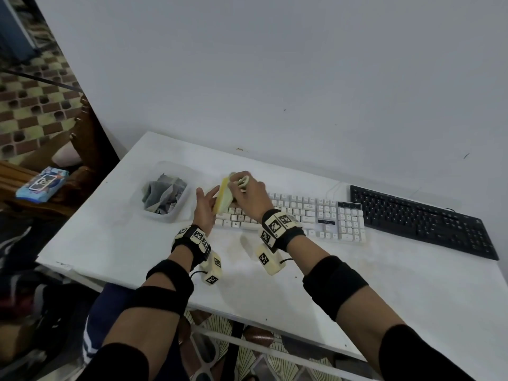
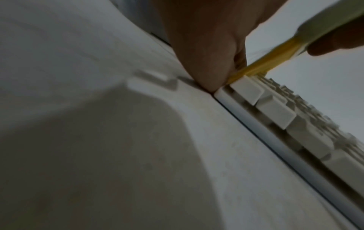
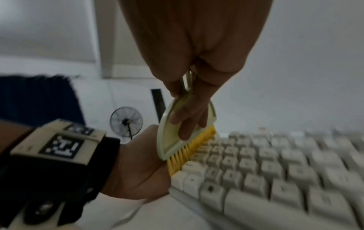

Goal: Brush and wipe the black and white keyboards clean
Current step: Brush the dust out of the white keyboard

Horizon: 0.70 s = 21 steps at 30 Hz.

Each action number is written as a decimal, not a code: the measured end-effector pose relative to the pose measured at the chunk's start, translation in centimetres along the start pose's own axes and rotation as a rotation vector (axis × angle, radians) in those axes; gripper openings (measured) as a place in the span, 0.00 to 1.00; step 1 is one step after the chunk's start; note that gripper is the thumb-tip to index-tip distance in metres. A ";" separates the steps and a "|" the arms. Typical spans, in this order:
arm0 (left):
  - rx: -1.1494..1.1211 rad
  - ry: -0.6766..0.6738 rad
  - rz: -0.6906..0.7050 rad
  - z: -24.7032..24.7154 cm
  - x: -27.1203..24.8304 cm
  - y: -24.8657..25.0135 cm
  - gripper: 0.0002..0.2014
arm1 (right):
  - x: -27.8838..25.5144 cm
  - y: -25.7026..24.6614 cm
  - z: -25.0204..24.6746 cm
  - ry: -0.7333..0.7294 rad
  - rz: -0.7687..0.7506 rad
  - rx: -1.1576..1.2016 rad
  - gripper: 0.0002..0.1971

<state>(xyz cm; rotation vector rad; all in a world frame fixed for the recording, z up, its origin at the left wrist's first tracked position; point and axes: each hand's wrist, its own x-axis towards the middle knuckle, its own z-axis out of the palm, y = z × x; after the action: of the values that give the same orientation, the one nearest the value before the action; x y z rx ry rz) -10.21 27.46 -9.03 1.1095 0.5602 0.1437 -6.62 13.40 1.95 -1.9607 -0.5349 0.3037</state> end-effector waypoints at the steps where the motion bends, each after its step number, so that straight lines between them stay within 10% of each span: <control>1: 0.006 -0.006 -0.005 0.0 -0.1 0.1 0.38 | 0.1 0.0 0.6 -0.075 -0.009 -0.085 0.09; 6: 0.014 -0.032 0.008 0.2 -0.4 -0.2 0.36 | 0.7 -2.0 2.4 -0.290 -0.147 -0.557 0.15; 21: 0.007 -0.014 0.001 0.1 -0.2 0.1 0.36 | 0.5 -2.0 1.4 -0.122 -0.166 -0.427 0.11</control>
<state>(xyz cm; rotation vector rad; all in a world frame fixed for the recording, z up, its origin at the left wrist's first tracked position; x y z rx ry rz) -10.36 27.38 -8.81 1.1171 0.5482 0.1353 -7.28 15.48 3.20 -2.2987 -0.8949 0.2168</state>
